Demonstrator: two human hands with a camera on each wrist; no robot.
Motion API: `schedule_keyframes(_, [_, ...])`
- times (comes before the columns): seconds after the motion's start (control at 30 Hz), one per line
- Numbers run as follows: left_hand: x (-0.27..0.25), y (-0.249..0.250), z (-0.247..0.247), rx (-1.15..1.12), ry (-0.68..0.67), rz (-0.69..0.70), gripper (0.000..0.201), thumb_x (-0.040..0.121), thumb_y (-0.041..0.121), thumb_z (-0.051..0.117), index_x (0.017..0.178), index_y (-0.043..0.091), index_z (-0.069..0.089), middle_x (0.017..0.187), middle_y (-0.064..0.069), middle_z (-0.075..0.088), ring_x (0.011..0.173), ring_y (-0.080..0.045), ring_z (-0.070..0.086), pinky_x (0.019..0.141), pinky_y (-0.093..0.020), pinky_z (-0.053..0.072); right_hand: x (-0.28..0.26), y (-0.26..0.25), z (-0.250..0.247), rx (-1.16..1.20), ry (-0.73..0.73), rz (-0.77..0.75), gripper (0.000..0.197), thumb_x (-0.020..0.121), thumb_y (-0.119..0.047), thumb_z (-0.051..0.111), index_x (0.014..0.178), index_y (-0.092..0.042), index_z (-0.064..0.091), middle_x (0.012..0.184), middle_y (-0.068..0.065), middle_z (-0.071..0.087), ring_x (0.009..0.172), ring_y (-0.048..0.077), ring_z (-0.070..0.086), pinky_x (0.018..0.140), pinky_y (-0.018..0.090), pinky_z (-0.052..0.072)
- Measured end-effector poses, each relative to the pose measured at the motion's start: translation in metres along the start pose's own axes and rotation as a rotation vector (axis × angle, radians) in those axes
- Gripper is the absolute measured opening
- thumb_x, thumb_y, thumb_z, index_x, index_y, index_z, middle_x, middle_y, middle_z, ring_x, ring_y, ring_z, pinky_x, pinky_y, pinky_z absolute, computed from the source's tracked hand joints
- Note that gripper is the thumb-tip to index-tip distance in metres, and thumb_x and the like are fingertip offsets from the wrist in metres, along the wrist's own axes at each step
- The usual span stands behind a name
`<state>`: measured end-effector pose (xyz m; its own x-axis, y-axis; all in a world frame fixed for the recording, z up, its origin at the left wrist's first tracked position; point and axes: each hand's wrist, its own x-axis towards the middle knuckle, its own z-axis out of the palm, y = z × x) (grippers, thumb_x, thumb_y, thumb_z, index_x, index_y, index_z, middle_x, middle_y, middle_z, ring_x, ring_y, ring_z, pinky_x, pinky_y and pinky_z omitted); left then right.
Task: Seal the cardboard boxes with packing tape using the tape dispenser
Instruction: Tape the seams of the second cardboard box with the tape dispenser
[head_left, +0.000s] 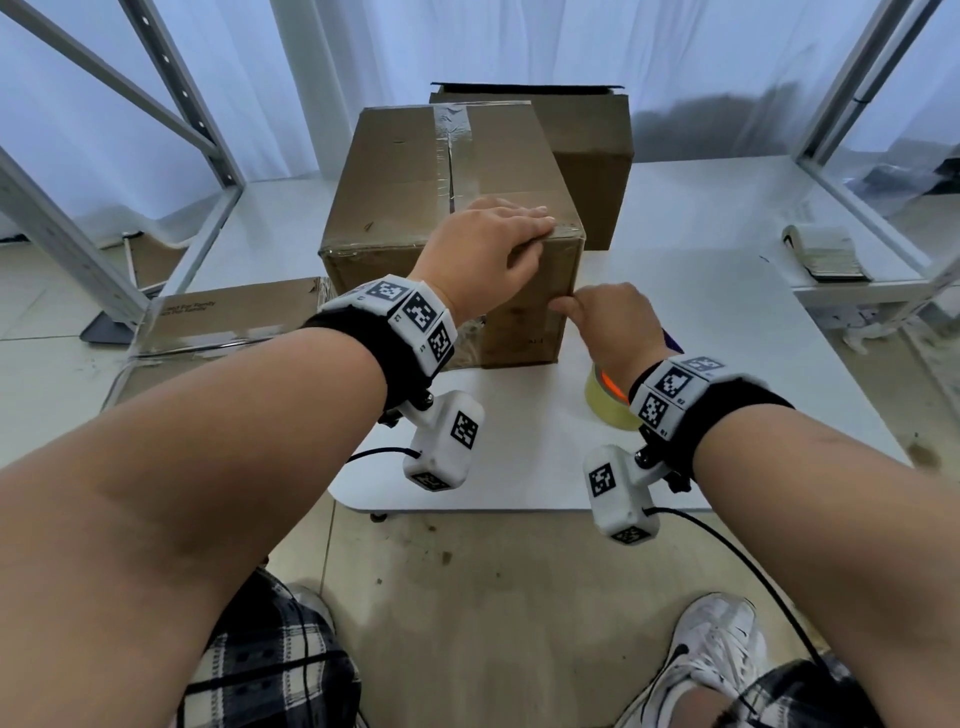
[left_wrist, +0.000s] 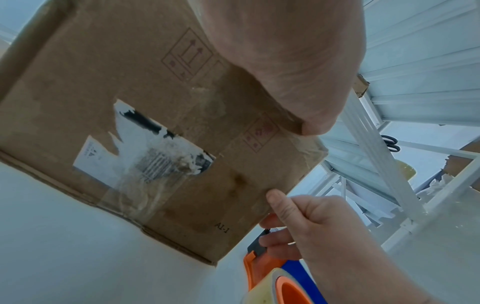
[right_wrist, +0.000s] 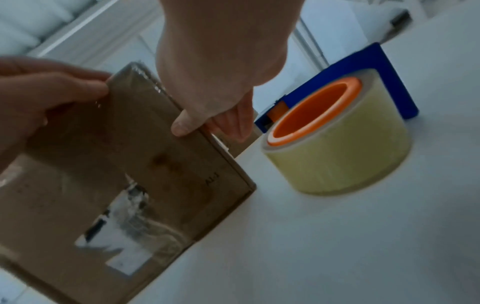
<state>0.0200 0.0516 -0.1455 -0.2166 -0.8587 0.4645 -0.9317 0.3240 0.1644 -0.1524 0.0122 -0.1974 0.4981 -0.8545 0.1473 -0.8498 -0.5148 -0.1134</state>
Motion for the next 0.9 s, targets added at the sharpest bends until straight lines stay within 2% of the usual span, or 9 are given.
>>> schedule_keyframes(0.1, [0.001, 0.000, -0.002, 0.025, -0.023, -0.008, 0.037, 0.096, 0.027, 0.047, 0.131, 0.022, 0.057, 0.135, 0.006, 0.056, 0.127, -0.015, 0.047, 0.107, -0.026, 0.031, 0.005, -0.002, -0.009, 0.000, -0.086, 0.056, 0.045, 0.100, -0.043, 0.038, 0.074, -0.010, 0.053, 0.073, 0.005, 0.051, 0.073, 0.025, 0.051, 0.066, 0.033, 0.038])
schedule_keyframes(0.17, [0.001, 0.002, -0.003, 0.034, -0.031, -0.014, 0.037, 0.097, 0.027, 0.046, 0.132, 0.022, 0.056, 0.136, 0.006, 0.055, 0.128, -0.015, 0.046, 0.107, -0.026, 0.031, 0.012, -0.002, -0.014, 0.016, -0.128, 0.056, 0.048, 0.099, -0.047, 0.039, 0.063, -0.015, 0.041, 0.068, 0.001, 0.045, 0.072, 0.023, 0.051, 0.066, 0.033, 0.037])
schedule_keyframes(0.37, [0.000, 0.003, -0.011, 0.051, -0.104, 0.002, 0.037, 0.100, 0.024, 0.044, 0.136, 0.019, 0.052, 0.140, 0.002, 0.051, 0.132, -0.016, 0.043, 0.109, -0.023, 0.024, 0.015, -0.002, -0.017, 0.048, -0.186, 0.016, 0.032, 0.090, -0.040, 0.062, 0.088, -0.008, 0.061, 0.080, 0.004, 0.052, 0.081, 0.025, 0.057, 0.070, 0.033, 0.044])
schedule_keyframes(0.57, [-0.006, 0.000, -0.012, 0.064, -0.137, -0.088, 0.037, 0.101, 0.028, 0.042, 0.137, 0.027, 0.049, 0.143, 0.001, 0.048, 0.134, -0.024, 0.037, 0.113, -0.044, 0.025, 0.017, -0.007, -0.060, 0.154, 0.104, -0.055, 0.039, 0.084, -0.049, 0.065, 0.071, -0.013, 0.061, 0.061, -0.002, 0.050, 0.066, 0.019, 0.054, 0.065, 0.030, 0.042])
schedule_keyframes(0.67, [-0.006, 0.002, -0.014, 0.089, -0.163, -0.079, 0.039, 0.101, 0.027, 0.042, 0.139, 0.026, 0.046, 0.144, -0.001, 0.046, 0.134, -0.025, 0.037, 0.113, -0.042, 0.025, 0.018, -0.005, -0.073, 0.169, 0.200, -0.071, 0.040, 0.084, -0.051, 0.063, 0.087, -0.012, 0.067, 0.075, 0.002, 0.062, 0.072, 0.019, 0.057, 0.068, 0.032, 0.047])
schedule_keyframes(0.73, [-0.005, 0.000, -0.018, 0.109, -0.184, -0.049, 0.041, 0.101, 0.026, 0.043, 0.141, 0.023, 0.044, 0.145, 0.000, 0.045, 0.134, -0.023, 0.038, 0.112, -0.037, 0.026, 0.019, -0.006, -0.071, 0.250, 0.225, -0.096, 0.046, 0.085, -0.044, 0.066, 0.122, -0.017, 0.058, 0.105, 0.008, 0.067, 0.093, 0.023, 0.062, 0.083, 0.038, 0.051])
schedule_keyframes(0.77, [-0.005, -0.003, -0.020, 0.098, -0.193, -0.049, 0.042, 0.100, 0.026, 0.044, 0.141, 0.021, 0.044, 0.145, -0.001, 0.045, 0.134, -0.022, 0.038, 0.111, -0.035, 0.027, 0.020, -0.007, -0.068, 0.292, 0.194, -0.117, 0.056, 0.087, -0.038, 0.066, 0.136, -0.020, 0.048, 0.122, 0.009, 0.062, 0.107, 0.024, 0.059, 0.093, 0.038, 0.049])
schedule_keyframes(0.83, [-0.006, -0.013, -0.027, 0.048, -0.205, -0.067, 0.044, 0.099, 0.030, 0.047, 0.141, 0.017, 0.045, 0.145, -0.002, 0.045, 0.132, -0.020, 0.041, 0.110, -0.032, 0.029, 0.018, -0.011, -0.056, 0.305, 0.080, -0.146, 0.066, 0.090, -0.031, 0.064, 0.148, -0.025, 0.032, 0.144, 0.011, 0.045, 0.129, 0.026, 0.046, 0.105, 0.037, 0.038])
schedule_keyframes(0.9, [-0.011, -0.025, -0.034, 0.036, -0.216, -0.088, 0.048, 0.097, 0.038, 0.049, 0.141, 0.019, 0.045, 0.146, -0.001, 0.044, 0.132, -0.020, 0.041, 0.109, -0.033, 0.030, 0.012, -0.015, -0.040, 0.344, 0.013, -0.133, 0.070, 0.091, -0.025, 0.062, 0.150, -0.030, 0.025, 0.148, 0.012, 0.039, 0.131, 0.027, 0.043, 0.107, 0.037, 0.037])
